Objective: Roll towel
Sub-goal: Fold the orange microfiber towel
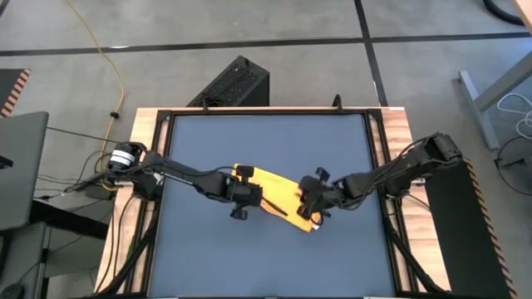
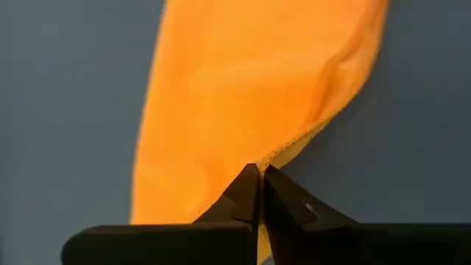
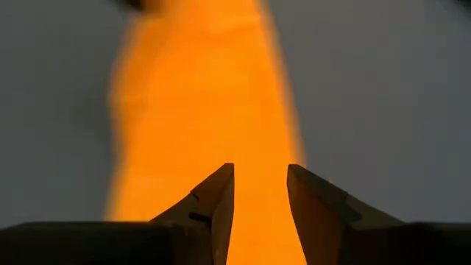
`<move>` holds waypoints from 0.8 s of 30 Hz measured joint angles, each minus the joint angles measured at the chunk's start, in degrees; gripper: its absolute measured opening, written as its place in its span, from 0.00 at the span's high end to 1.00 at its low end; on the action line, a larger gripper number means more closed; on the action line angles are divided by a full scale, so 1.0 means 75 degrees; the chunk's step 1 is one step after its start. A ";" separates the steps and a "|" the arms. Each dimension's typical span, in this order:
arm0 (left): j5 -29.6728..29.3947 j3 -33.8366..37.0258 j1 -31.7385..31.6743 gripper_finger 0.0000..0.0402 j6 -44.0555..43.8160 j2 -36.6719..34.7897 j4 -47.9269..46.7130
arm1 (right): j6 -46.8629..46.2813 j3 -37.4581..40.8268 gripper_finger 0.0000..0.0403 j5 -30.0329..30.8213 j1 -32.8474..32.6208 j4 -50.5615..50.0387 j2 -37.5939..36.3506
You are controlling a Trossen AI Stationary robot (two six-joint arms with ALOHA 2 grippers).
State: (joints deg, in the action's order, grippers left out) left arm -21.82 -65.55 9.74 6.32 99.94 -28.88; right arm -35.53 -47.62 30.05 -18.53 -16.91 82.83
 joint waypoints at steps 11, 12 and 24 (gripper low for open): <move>0.0215 -0.0149 -0.0234 1.00 0.0157 0.0000 -0.0483 | -0.1047 -0.0023 0.63 -0.0639 -0.0722 0.0921 0.2536; 0.0215 -0.0149 -0.0234 1.00 0.0122 0.0000 -0.0576 | -0.1164 -0.0019 0.63 -0.0627 -0.0739 0.0913 0.2653; 0.0216 -0.0110 -0.0177 0.93 -0.0530 0.0000 -0.2153 | -0.1294 -0.0003 0.63 -0.0768 -0.0724 0.0764 0.2576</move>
State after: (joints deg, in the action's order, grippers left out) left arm -20.21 -66.38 8.41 2.35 99.94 -45.03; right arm -45.23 -47.64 24.29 -23.97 -11.17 102.15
